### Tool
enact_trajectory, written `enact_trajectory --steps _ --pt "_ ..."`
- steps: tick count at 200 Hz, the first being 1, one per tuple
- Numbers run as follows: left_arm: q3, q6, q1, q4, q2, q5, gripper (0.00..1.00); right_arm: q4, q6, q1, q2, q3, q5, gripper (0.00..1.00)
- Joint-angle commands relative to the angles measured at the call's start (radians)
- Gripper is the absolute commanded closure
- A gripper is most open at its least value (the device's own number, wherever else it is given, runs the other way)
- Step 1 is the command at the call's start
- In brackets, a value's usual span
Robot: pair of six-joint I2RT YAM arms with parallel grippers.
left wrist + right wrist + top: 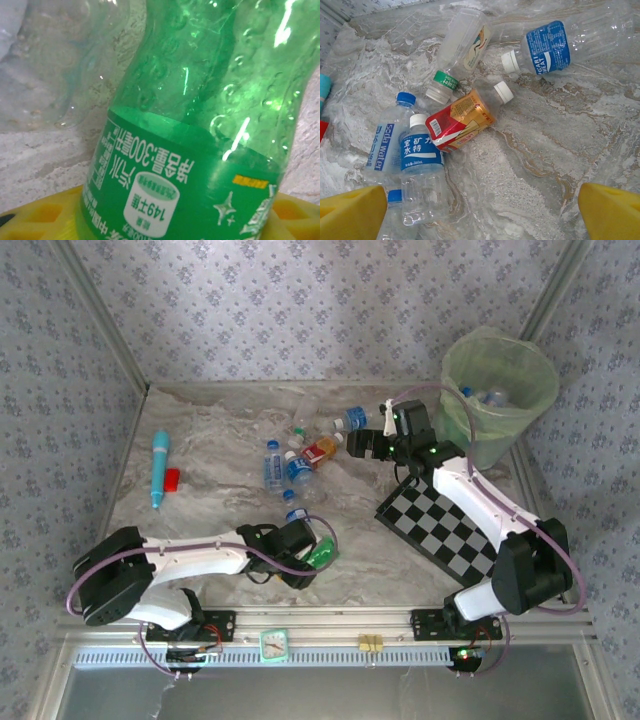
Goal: Put the plastic bottles in the bin
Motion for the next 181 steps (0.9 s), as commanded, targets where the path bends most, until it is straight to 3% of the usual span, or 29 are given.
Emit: enact_trajectory --steps 1,33,56,126,152,181 --pt "0.019 0.015 -0.006 0.011 0.014 0.041 0.44 0.019 0.017 -0.013 -0.011 0.002 -0.019 0.00" --pt "0.013 0.025 -0.006 0.046 0.020 0.071 0.48 0.027 0.023 -0.028 -0.027 -0.009 -0.032 0.00" --pt "0.036 0.028 -0.006 0.042 0.064 0.072 0.38 0.034 0.027 -0.040 -0.036 -0.017 -0.049 0.00" --pt "0.060 0.040 -0.006 0.052 0.112 0.055 0.31 0.035 0.036 -0.069 -0.080 -0.037 -0.075 0.00" --pt "0.063 0.050 -0.006 0.063 0.100 0.053 0.51 0.027 0.036 -0.080 -0.090 -0.043 -0.092 0.00" --pt "0.102 0.067 -0.006 0.051 0.057 0.034 0.55 0.011 0.034 -0.095 -0.115 -0.054 -0.100 0.00"
